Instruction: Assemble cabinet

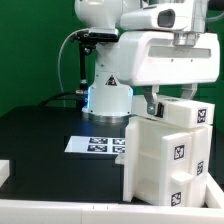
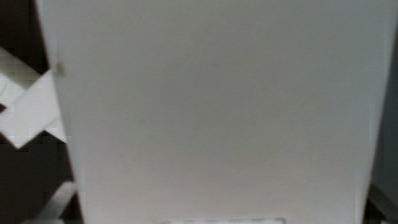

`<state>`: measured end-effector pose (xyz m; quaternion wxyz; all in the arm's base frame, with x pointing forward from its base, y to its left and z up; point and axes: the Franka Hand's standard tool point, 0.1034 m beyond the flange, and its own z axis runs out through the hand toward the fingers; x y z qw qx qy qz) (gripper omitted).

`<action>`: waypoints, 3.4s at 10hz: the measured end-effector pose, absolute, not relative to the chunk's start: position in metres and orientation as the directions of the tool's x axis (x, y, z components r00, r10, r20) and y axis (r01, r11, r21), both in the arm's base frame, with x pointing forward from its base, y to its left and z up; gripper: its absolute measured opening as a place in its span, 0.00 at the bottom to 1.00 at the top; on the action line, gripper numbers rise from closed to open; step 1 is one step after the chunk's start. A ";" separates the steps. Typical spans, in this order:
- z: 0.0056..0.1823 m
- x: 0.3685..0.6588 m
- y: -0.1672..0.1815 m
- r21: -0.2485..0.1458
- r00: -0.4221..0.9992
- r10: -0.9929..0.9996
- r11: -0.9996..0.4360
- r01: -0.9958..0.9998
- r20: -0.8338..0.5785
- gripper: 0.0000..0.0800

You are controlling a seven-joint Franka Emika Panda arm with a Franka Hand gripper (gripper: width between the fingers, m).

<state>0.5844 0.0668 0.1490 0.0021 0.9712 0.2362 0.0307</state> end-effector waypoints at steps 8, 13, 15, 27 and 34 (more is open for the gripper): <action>0.148 0.584 0.069 -0.078 0.941 -0.336 -0.940 -0.333 0.033 0.67; 0.147 0.585 0.073 -0.135 0.631 -0.775 -0.622 -0.771 -0.030 0.67; 0.147 0.587 0.077 -0.141 0.498 -0.866 -0.489 -0.861 -0.041 0.67; 0.145 0.595 0.096 -0.043 -0.463 -0.853 0.485 -0.873 -0.240 0.67; 0.168 0.586 0.106 -0.061 0.120 -0.965 -0.109 -0.992 -0.231 1.00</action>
Offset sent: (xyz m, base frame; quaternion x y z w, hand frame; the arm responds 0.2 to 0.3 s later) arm -0.0095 0.0056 -0.0103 0.0464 -0.0272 0.3392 0.9392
